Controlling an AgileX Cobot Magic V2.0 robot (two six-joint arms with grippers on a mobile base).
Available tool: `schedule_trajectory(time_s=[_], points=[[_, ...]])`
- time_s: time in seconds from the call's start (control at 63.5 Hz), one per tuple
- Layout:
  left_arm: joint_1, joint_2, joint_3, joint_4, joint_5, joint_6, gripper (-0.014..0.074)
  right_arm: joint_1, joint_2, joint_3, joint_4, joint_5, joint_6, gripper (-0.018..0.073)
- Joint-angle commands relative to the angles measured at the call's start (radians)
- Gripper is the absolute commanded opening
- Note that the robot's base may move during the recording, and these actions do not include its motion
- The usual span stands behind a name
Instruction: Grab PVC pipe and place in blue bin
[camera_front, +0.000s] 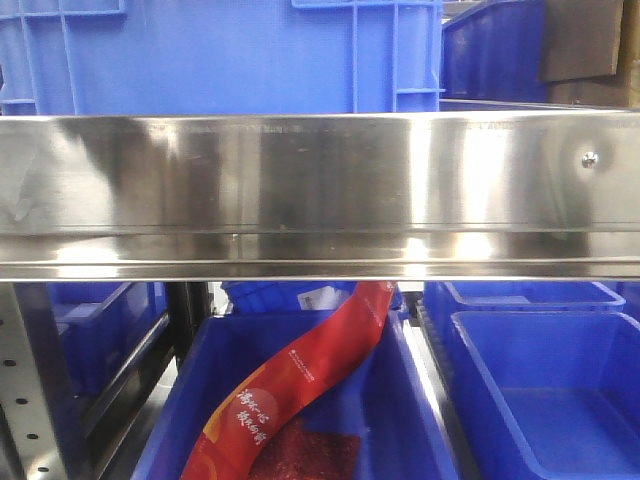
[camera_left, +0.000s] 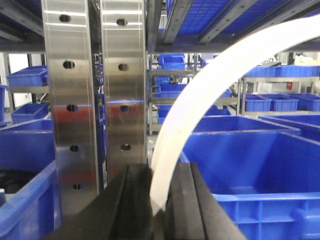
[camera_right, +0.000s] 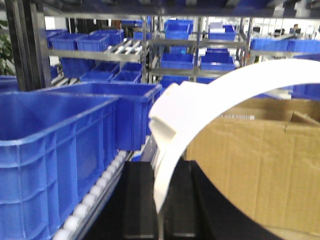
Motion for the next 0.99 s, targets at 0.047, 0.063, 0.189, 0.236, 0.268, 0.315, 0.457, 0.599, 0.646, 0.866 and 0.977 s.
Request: schedule_trajectory(time_s=[0.047,0.063,0.189,0.236,0.268,0.315,0.457,0.599,0.646,0.866,0.977], points=[[-0.006,0.071,-0.003,-0.013,-0.031,-0.008,-0.0111,0.003,0.085,-0.005,0.005,-0.033,-0.005,-0.0162],[-0.006,0.079,-0.003,-0.013,-0.031,-0.008,-0.0111,0.003,0.094,-0.005,0.007,-0.035,-0.005,-0.0162],[-0.013,0.146,-0.012,-0.015,-0.044,-0.008,-0.0111,0.017,0.173,-0.025,0.159,-0.122,-0.005,-0.0162],[-0.028,0.167,-0.021,-0.015,-0.041,-0.008,-0.0111,0.034,0.198,-0.043,0.198,-0.158,-0.005,-0.0162],[-0.038,0.186,-0.029,-0.015,-0.041,-0.008,-0.0111,0.05,0.215,-0.059,0.203,-0.174,-0.005,-0.0162],[-0.062,0.212,-0.047,-0.015,-0.041,-0.008,-0.0111,0.084,0.251,-0.091,0.203,-0.181,-0.005,-0.0162],[-0.15,0.317,-0.112,-0.006,-0.104,-0.008,-0.0111,0.186,0.366,-0.188,0.201,-0.181,-0.005,-0.0162],[-0.212,0.446,-0.213,-0.006,-0.168,-0.008,-0.0111,0.284,0.5,-0.307,0.201,-0.197,-0.005,-0.0162],[-0.224,0.495,-0.263,-0.006,-0.161,-0.008,-0.0111,0.317,0.552,-0.359,0.197,-0.197,-0.005,-0.0162],[-0.251,0.715,-0.482,-0.006,-0.159,-0.008,-0.0111,0.41,0.793,-0.593,0.082,-0.175,-0.005,-0.0162],[-0.251,0.818,-0.562,-0.006,-0.155,-0.008,-0.0111,0.414,0.898,-0.686,0.082,-0.167,-0.005,-0.0162]])
